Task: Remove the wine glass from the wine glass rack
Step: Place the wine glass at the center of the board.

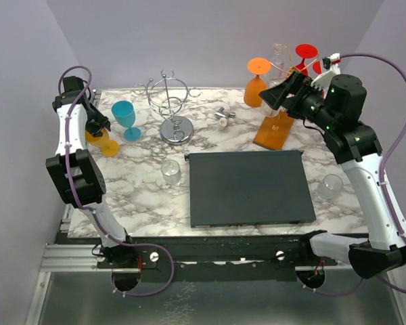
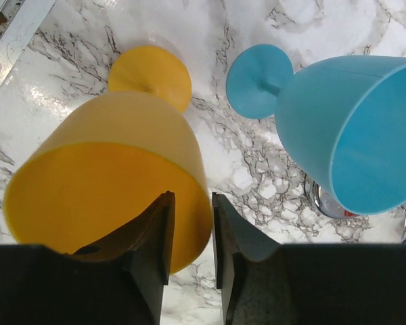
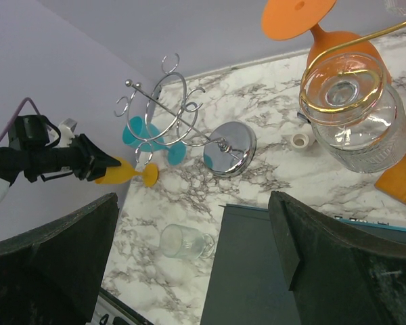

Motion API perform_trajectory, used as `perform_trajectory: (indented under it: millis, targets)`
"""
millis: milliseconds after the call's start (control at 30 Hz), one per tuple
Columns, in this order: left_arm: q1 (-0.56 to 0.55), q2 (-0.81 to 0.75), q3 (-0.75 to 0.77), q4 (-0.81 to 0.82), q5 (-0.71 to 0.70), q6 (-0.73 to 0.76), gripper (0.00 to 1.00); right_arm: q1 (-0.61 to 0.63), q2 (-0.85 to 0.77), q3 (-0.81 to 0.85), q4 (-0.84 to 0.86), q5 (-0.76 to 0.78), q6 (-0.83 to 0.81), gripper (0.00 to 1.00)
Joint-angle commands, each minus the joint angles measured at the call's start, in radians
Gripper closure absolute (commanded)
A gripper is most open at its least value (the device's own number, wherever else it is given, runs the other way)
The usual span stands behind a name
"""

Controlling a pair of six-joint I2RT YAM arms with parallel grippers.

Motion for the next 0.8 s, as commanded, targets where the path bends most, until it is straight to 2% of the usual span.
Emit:
perform_trajectory:
  millis: [0, 267, 767]
  targets:
    - [-0.009, 0.017, 0.053, -0.002, -0.013, 0.005, 0.64, 0.004, 0.005, 0.011, 0.012, 0.009, -0.021, 0.0]
    - [-0.02, 0.028, 0.098, -0.01, -0.032, 0.003, 0.57, 0.005, 0.017, 0.023, 0.005, 0.013, -0.024, 0.0]
    - [-0.034, 0.012, 0.181, -0.035, -0.046, 0.005, 0.49, 0.004, 0.004, 0.025, -0.002, 0.037, -0.028, 0.0]
